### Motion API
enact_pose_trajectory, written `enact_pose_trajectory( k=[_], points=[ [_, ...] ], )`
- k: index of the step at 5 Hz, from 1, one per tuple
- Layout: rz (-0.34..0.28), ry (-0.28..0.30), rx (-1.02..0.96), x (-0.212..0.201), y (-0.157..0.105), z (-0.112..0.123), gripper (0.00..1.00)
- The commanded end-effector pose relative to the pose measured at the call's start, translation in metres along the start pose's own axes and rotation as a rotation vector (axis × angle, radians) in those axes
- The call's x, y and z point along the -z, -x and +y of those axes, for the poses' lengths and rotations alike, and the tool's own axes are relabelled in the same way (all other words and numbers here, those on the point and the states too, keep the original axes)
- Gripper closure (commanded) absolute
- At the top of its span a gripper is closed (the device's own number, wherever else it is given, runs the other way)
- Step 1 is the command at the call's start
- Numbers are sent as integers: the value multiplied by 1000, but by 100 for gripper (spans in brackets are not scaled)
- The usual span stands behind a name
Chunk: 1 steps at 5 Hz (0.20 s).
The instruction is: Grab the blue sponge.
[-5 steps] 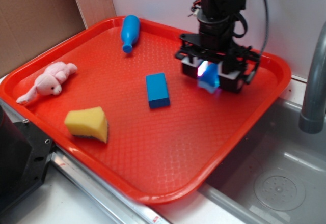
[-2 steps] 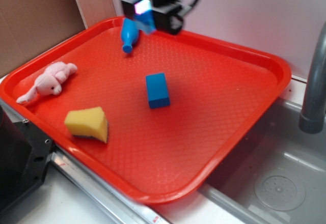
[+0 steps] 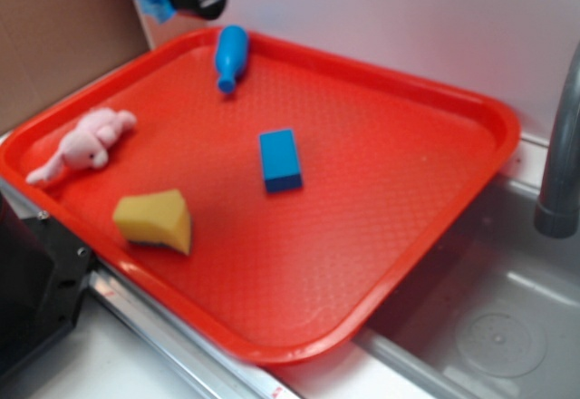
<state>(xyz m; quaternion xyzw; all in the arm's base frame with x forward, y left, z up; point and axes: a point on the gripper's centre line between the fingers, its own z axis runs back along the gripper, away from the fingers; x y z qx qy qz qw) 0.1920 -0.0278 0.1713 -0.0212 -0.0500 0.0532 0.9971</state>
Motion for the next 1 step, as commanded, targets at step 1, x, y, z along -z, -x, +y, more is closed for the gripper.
enact_pose_trajectory(
  k=[1],
  points=[
    [-35,-27,-83,-6,5,9,100]
  ],
)
